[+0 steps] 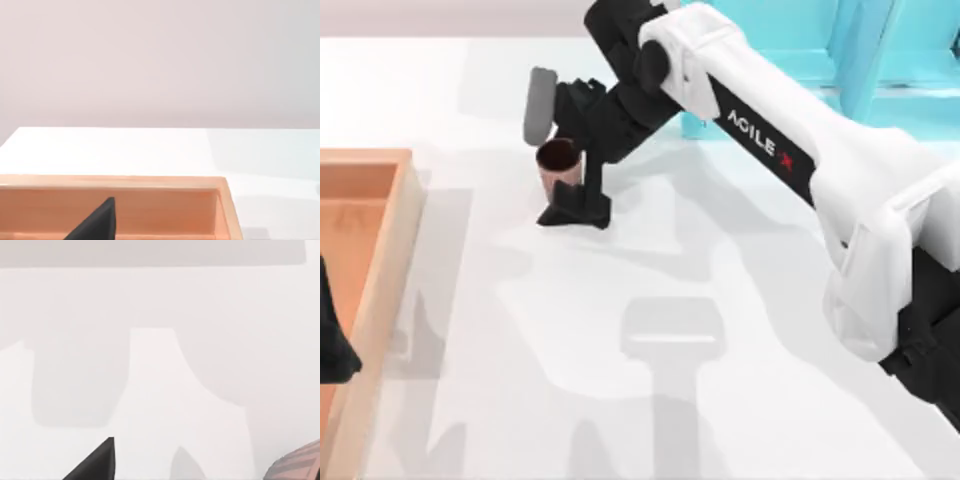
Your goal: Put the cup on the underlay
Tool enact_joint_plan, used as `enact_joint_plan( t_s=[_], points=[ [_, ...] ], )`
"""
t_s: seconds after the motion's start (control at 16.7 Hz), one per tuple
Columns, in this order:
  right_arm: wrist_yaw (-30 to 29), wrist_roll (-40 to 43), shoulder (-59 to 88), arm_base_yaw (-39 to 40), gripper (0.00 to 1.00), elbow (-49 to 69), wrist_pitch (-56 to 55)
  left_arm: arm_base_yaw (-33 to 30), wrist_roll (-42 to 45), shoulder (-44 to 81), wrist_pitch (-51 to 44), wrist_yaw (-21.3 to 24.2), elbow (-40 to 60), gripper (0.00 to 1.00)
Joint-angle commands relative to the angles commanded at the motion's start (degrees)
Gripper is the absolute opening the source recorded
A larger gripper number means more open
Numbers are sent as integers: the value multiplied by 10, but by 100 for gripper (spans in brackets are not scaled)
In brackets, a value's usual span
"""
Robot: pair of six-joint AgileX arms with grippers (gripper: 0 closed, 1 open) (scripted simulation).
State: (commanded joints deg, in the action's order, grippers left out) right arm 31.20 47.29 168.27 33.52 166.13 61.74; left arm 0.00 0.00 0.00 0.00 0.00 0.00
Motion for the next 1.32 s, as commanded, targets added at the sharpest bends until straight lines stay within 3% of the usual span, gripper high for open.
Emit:
enact_joint_plan(
  t_s=[0.12,0.9,1.32],
  points=[
    [0,0,0,0,100,0,0,0,0,0,0,0,0,100],
    [0,0,0,0,2,0,0,0,0,0,0,0,0,100],
    [0,0,0,0,0,0,0,0,0,0,0,0,0,100]
  ],
)
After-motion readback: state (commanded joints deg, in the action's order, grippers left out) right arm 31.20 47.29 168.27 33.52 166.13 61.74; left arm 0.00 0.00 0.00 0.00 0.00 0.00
